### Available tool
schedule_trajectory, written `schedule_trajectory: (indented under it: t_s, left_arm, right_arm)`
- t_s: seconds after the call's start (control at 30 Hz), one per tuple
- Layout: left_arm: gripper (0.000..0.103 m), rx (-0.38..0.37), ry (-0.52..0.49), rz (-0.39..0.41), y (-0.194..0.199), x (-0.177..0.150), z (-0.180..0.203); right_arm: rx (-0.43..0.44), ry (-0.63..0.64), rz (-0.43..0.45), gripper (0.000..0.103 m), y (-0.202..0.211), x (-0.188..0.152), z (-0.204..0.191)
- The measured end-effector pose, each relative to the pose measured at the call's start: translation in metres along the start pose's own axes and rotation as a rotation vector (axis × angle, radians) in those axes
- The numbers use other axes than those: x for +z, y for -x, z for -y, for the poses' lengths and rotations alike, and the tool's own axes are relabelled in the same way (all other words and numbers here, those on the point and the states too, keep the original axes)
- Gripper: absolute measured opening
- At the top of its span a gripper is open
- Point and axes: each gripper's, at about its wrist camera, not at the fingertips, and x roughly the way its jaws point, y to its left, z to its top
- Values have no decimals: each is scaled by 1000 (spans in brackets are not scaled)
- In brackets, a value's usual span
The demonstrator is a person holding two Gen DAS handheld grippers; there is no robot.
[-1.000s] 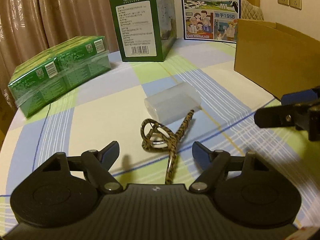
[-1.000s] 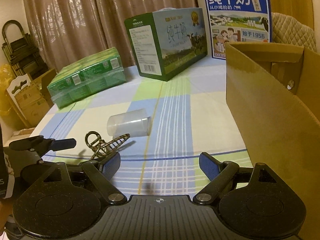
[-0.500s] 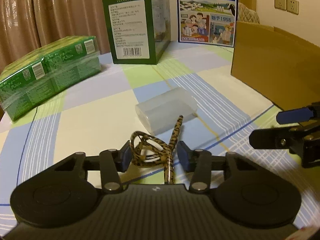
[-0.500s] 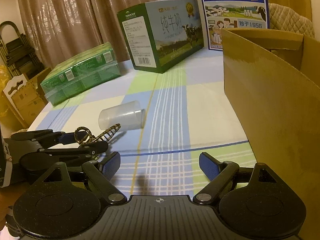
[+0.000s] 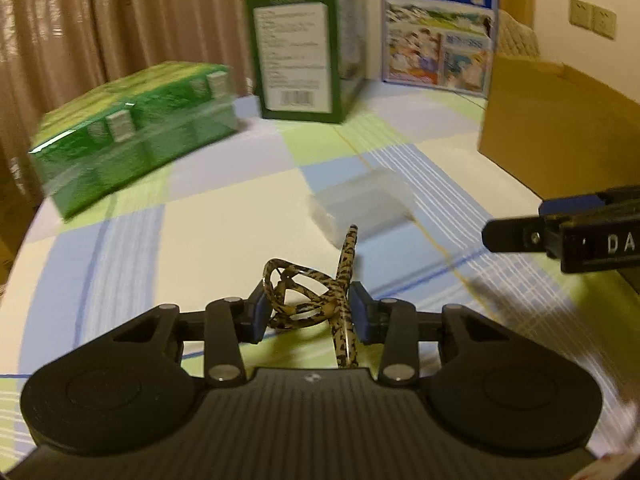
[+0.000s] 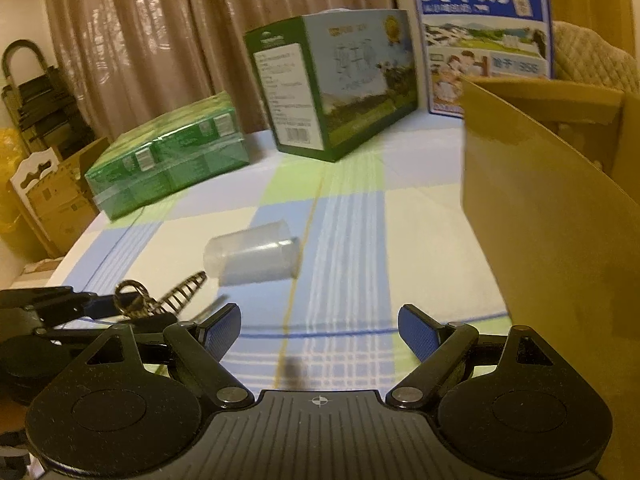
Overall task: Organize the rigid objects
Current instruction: 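Grasp the clear plastic cup with the right tool while the left tool holds the clip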
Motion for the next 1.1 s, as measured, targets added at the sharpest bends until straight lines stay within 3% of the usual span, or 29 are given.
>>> schedule_trajectory:
  t_s: [0.27, 0.57, 0.8, 1.1]
  left_arm:
    - [35, 107, 113, 34, 3, 7, -36]
    - [35, 177, 186, 33, 3, 6, -63]
    - [35, 172, 256, 27, 3, 3, -72]
    - [35, 156, 250, 31, 3, 5, -67]
  right_arm:
    - [29, 125, 18, 84, -27, 9, -33]
    - [-33, 237, 29, 84, -69, 6, -67]
    - [-95, 241, 31, 89, -92, 10, -84]
    - [-107, 237, 7, 88, -109, 15, -83]
